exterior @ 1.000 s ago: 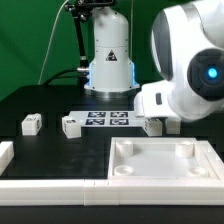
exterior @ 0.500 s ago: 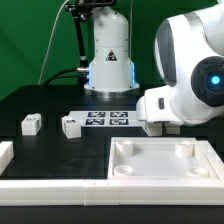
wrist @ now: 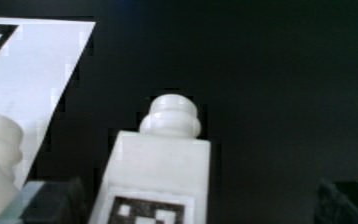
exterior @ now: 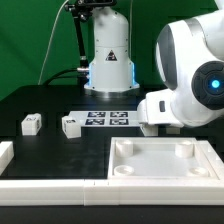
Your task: Assemble one leg
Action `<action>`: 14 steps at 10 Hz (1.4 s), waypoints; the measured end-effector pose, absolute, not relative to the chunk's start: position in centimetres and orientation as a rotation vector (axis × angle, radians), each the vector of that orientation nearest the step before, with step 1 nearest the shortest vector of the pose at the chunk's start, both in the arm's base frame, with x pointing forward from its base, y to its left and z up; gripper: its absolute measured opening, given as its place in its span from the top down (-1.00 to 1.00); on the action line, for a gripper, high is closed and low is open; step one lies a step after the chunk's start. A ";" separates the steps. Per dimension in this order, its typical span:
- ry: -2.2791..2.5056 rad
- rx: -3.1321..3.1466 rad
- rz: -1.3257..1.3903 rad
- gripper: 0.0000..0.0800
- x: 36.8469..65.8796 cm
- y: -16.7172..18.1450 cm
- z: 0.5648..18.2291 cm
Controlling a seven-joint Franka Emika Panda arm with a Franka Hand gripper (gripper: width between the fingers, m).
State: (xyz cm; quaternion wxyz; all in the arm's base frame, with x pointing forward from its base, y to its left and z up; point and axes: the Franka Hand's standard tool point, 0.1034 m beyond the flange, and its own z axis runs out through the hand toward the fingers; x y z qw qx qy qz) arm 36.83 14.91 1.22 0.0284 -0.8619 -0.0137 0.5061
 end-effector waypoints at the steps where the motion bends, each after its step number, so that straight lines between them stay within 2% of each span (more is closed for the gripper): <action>1: -0.040 -2.659 1.562 -0.62 36.8 14.8 1.2; 9: -0.033 -2.663 1.566 -0.62 36.8 14.8 1.2; 10: -0.034 -2.663 1.566 -0.40 36.8 14.8 1.2; 12: -0.036 -2.662 1.566 0.29 36.8 14.8 1.2; 14: -0.037 -2.662 1.566 0.28 36.8 14.8 1.2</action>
Offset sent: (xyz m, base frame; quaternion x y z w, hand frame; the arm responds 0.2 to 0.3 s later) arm 0.0008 -0.0036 -0.0123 0.0094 0.0232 -0.0009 0.9997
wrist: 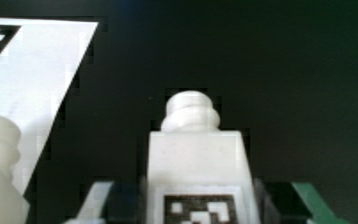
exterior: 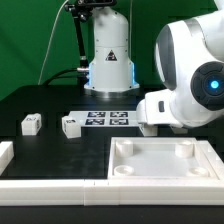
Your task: Assemble one leg
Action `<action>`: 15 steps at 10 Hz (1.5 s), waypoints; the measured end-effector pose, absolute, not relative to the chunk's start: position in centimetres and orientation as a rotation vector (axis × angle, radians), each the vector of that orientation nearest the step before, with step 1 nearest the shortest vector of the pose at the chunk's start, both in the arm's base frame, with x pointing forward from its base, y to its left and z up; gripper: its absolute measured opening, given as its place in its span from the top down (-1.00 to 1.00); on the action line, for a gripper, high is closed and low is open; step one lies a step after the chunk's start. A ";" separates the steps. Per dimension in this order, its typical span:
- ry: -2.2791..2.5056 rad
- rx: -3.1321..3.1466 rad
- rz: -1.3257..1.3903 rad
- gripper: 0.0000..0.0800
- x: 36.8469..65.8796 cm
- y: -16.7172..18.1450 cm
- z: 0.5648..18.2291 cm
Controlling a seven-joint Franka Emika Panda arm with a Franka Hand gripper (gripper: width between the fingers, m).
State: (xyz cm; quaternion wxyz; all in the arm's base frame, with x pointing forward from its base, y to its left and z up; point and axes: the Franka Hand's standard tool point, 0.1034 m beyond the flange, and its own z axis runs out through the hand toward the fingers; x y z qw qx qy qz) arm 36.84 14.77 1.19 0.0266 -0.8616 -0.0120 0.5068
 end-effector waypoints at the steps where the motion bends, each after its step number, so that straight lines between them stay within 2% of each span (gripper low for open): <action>1: -0.037 -2.662 1.566 0.28 36.8 14.8 1.2; 6: -0.045 -2.660 1.556 0.28 37.2 14.6 1.7; 10: -0.057 -2.625 1.595 0.28 38.8 13.3 6.8; 12: -0.050 -2.643 1.554 0.28 39.9 13.0 8.1; 15: -0.034 -2.740 1.367 0.28 40.9 13.2 7.8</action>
Offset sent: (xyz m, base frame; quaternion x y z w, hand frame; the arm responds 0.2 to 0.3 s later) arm 0.0028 0.0005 0.0070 -0.0046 -0.0046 -0.0051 1.0000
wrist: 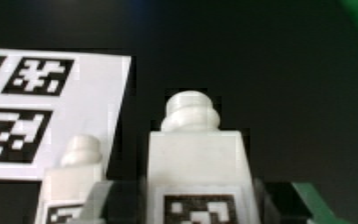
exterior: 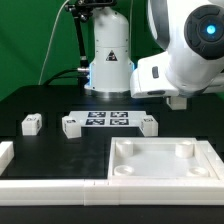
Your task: Assemble one leg
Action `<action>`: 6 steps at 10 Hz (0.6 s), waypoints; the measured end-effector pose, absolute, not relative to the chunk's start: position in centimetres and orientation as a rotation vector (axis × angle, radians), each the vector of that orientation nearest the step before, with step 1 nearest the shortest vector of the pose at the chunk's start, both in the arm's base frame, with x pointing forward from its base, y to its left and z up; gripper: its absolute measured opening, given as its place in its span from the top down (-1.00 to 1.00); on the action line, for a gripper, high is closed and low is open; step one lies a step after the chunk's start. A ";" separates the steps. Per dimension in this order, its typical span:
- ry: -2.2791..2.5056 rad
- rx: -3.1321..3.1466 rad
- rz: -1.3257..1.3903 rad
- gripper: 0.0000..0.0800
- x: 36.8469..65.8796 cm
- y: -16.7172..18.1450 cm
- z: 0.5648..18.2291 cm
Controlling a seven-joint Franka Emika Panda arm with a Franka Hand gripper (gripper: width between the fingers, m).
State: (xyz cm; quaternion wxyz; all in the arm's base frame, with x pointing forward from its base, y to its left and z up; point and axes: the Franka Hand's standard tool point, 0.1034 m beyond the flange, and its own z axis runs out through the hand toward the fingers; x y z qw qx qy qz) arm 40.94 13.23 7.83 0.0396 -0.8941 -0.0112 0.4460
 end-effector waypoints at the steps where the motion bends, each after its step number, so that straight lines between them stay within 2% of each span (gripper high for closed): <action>1: -0.023 -2.805 1.225 0.28 41.4 13.3 7.7; 6: -0.007 -2.988 0.621 0.28 43.5 12.7 7.5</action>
Offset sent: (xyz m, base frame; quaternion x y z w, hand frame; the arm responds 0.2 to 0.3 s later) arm 0.0193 -0.0180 0.0025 -0.0280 0.2479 -0.0385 0.9676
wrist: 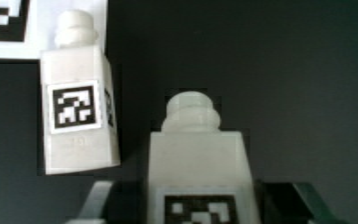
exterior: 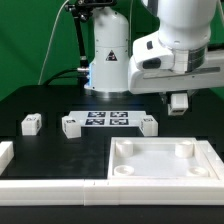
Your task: Assemble one leg
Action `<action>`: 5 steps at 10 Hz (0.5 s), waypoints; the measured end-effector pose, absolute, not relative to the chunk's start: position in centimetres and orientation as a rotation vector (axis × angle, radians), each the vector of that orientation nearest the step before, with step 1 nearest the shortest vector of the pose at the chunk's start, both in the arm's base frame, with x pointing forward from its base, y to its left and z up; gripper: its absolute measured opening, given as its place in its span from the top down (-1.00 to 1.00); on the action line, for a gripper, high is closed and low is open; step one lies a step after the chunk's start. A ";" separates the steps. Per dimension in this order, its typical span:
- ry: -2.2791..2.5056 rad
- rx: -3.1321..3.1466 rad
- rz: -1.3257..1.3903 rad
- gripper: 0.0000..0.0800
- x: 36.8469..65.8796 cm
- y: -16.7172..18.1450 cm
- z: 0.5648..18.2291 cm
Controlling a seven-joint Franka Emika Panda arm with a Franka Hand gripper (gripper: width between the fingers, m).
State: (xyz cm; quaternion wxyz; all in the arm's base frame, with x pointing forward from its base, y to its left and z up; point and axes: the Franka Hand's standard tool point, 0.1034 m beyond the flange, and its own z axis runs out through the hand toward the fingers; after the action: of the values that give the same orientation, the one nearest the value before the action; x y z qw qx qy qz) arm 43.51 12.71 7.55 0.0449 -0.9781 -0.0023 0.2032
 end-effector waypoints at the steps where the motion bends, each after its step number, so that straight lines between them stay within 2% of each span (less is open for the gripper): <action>1: -0.005 -3.012 0.493 0.28 43.9 12.5 8.0; 5: 0.011 -3.044 0.060 0.28 45.7 12.1 9.3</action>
Offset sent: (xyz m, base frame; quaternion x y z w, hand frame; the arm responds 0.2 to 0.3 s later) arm 0.0109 -0.0066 0.0082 -0.0142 0.1398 -0.0130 0.9900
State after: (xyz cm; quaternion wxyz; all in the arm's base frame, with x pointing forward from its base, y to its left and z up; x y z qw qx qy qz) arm 45.72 12.12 9.29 0.0486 -0.9986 0.0036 0.0196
